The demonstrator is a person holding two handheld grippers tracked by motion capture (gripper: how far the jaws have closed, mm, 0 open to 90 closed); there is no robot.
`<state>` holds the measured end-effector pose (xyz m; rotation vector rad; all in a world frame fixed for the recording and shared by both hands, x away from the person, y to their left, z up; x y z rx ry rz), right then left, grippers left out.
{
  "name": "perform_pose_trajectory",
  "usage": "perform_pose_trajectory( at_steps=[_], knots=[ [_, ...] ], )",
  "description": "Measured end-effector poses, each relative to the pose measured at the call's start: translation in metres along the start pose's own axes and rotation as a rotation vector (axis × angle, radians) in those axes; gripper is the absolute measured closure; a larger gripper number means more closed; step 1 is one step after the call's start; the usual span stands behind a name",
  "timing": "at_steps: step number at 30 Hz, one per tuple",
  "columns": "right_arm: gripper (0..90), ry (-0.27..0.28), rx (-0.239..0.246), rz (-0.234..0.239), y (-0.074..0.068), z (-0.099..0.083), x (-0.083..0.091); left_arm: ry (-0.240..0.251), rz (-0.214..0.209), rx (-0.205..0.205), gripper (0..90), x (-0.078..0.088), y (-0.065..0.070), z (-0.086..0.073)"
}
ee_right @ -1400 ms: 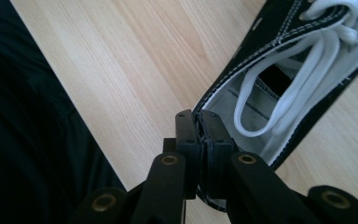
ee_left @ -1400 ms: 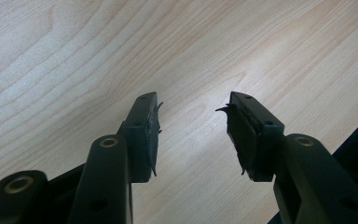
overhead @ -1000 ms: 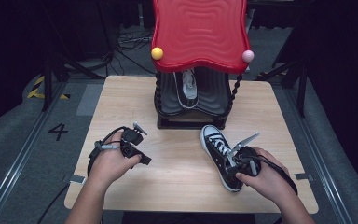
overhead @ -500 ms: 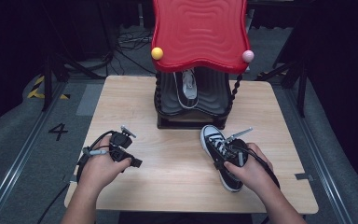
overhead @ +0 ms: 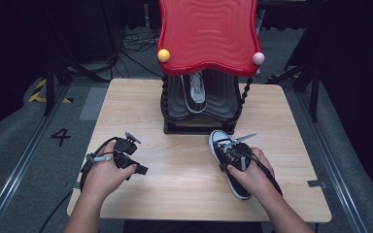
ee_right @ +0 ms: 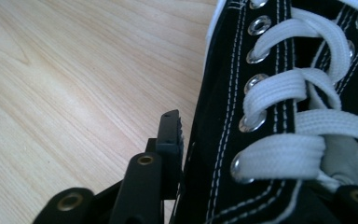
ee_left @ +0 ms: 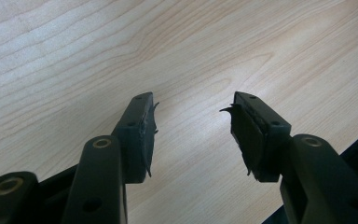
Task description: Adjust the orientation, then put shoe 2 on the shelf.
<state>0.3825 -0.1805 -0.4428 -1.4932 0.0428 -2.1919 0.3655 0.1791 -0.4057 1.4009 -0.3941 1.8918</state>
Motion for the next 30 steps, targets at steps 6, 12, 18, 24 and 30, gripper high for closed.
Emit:
perform_pose_trajectory(
  at_steps=[6,12,18,24,30],
  knots=[
    [77.6,-0.018,-0.025,-0.022,0.0,0.002,-0.003,-0.006,-0.003,-0.003,50.2,-0.003,0.0,0.003],
    [79.0,-0.03,-0.022,-0.024,0.0,0.004,-0.004,-0.009,-0.008,-0.01,50.2,-0.005,0.0,0.004],
    [85.6,-0.01,-0.009,-0.007,0.001,0.002,-0.002,-0.007,-0.009,-0.004,50.2,-0.004,-0.002,0.004],
    [87.7,0.037,0.005,-0.015,-0.002,-0.001,0.006,0.002,-0.01,0.004,50.3,-0.001,-0.006,0.001],
    [88.2,0.03,0.009,0.025,-0.01,-0.001,0.02,0.014,-0.004,0.02,50.5,0.003,-0.008,-0.003]
  ],
)
Point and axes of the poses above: each handheld gripper's, and its own axes: x roughly backward along the jaws, z roughly out of its top, y roughly to its right, the point moved 1 cm from there along -x, roughly forward along the jaws, and after that the axes turned 15 degrees about -x, right-handed, at the moved point
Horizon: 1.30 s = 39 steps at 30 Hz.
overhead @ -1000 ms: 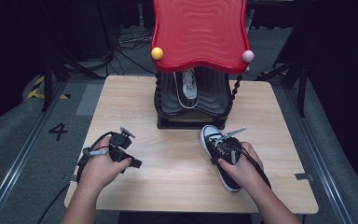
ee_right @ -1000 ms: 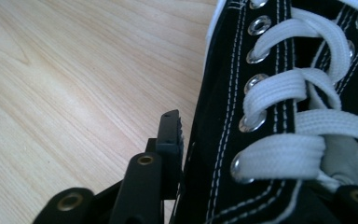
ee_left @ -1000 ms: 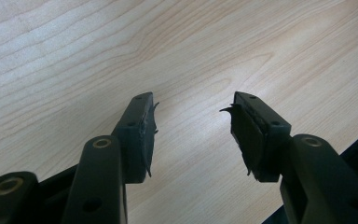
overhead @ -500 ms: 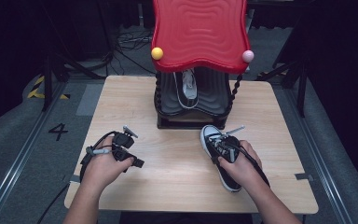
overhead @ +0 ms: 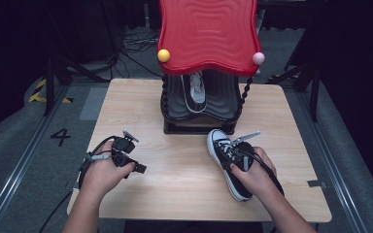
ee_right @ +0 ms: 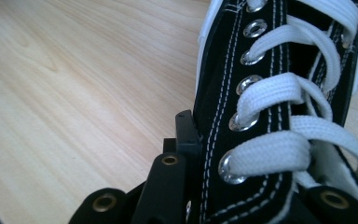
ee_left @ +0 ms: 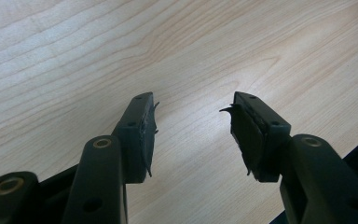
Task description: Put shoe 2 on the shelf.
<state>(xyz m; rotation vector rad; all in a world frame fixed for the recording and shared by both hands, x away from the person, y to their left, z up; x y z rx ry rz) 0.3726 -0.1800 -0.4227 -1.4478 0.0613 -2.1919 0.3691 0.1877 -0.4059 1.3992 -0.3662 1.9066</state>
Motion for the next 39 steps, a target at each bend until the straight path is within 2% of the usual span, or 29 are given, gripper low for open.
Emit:
perform_pose_trajectory(
  at_steps=[12,15,18,21,24,28,30,39],
  knots=[
    [88.2,-0.011,0.052,0.02,-0.015,0.013,0.03,0.008,0.003,0.014,50.5,0.004,-0.005,-0.004],
    [88.2,0.008,0.064,0.016,-0.019,0.019,0.046,0.012,-0.001,0.024,50.6,0.004,-0.006,-0.005],
    [88.2,0.028,0.065,0.015,-0.02,0.026,0.055,0.016,-0.002,0.025,50.5,0.004,-0.007,-0.006],
    [88.2,0.024,0.066,0.035,-0.021,0.032,0.061,0.017,-0.005,0.032,50.6,0.005,-0.007,-0.006],
    [88.2,0.037,0.078,0.016,-0.024,0.035,0.066,0.022,-0.003,0.028,50.5,0.007,-0.008,-0.007],
    [88.2,0.055,0.073,0.029,-0.024,0.041,0.074,0.027,-0.001,0.033,50.5,0.008,-0.009,-0.009],
    [88.2,0.067,0.073,0.016,-0.025,0.044,0.078,0.028,-0.002,0.034,50.5,0.009,-0.01,-0.009],
    [88.1,0.134,0.067,-0.02,-0.023,0.074,0.084,0.029,-0.003,0.037,50.3,0.009,-0.011,-0.01]
  ],
)
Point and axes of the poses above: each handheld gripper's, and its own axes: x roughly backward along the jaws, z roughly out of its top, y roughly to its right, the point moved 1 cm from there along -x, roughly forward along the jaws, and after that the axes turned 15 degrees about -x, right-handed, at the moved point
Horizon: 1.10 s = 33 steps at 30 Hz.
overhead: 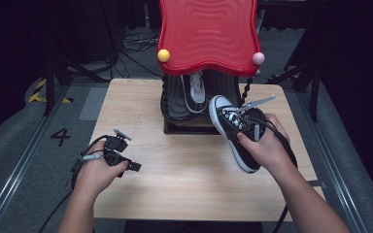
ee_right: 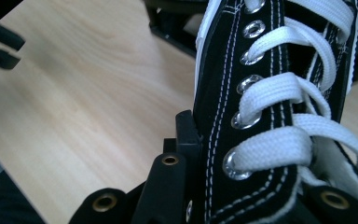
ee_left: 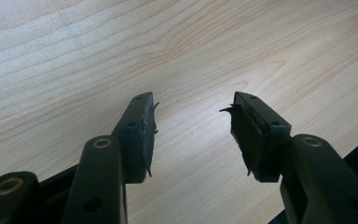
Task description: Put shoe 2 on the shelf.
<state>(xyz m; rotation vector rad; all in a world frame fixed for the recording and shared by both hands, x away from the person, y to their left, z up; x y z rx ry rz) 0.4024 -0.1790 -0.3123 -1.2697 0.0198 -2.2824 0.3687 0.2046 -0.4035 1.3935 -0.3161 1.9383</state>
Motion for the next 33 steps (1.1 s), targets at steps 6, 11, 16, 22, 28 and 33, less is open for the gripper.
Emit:
perform_pose_trajectory(
  at_steps=[6,11,16,22,28,33],
  knots=[
    [88.1,0.041,0.004,-0.039,0.002,0.024,-0.006,-0.002,-0.003,0.011,50.2,-0.001,-0.002,-0.002],
    [88.0,0.055,-0.003,-0.051,0.004,0.039,-0.015,-0.002,-0.006,0.013,50.1,0.0,-0.003,-0.004],
    [88.1,0.092,-0.025,-0.081,0.01,0.059,-0.03,-0.003,-0.002,0.035,49.9,0.001,-0.005,-0.012],
    [88.0,0.112,0.009,-0.136,0.009,0.068,-0.044,0.003,0.008,0.055,49.9,0.005,-0.008,-0.019],
    [87.9,0.14,0.024,-0.183,0.008,0.074,-0.065,0.007,0.013,0.072,49.8,0.009,-0.008,-0.026],
    [87.9,0.149,0.005,-0.178,0.011,0.076,-0.078,0.012,0.016,0.073,49.7,0.011,-0.009,-0.029]
  ],
)
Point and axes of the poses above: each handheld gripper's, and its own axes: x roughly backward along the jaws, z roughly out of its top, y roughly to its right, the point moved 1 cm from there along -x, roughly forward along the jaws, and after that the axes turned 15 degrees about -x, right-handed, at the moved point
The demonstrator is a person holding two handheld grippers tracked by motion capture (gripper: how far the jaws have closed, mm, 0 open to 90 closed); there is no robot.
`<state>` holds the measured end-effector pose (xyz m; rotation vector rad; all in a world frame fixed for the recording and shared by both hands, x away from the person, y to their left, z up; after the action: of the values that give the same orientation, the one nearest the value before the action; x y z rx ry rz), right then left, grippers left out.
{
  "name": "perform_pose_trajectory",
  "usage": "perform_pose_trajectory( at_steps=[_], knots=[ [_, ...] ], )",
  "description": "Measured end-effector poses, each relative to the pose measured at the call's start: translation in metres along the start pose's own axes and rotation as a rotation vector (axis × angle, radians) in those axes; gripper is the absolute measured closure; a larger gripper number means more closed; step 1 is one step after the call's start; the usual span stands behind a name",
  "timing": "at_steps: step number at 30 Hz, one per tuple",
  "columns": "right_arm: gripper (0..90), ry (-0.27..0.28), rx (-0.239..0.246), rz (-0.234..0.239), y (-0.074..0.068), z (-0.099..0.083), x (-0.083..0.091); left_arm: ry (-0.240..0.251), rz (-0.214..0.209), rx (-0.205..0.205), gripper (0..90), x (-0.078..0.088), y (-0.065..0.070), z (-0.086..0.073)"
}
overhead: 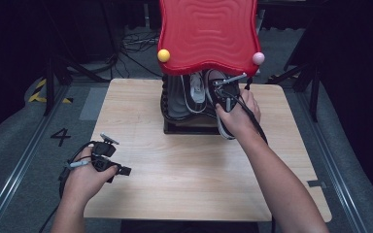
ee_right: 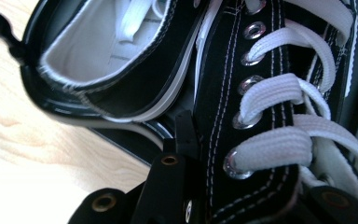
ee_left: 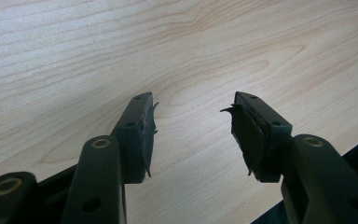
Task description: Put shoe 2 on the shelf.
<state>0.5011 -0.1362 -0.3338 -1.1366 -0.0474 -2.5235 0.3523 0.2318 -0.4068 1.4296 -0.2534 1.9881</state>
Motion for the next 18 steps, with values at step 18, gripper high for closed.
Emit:
perform_pose_trajectory(
  at_steps=[18],
  knots=[
    [64.3,0.001,-0.03,0.062,-0.003,-0.004,0.006,-0.008,-0.014,-0.032,49.4,-0.007,0.003,0.015]
  ],
)
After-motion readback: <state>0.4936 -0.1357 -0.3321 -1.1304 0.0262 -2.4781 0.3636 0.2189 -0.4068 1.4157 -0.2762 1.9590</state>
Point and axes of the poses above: each handheld gripper's, and its own axes: x roughly backward along the jaws, z roughly out of its top, y roughly to its right, the point moved 1 cm from there along -x, roughly forward along the jaws, and after that the axes turned 15 degrees about -x, right-handed, at the moved point
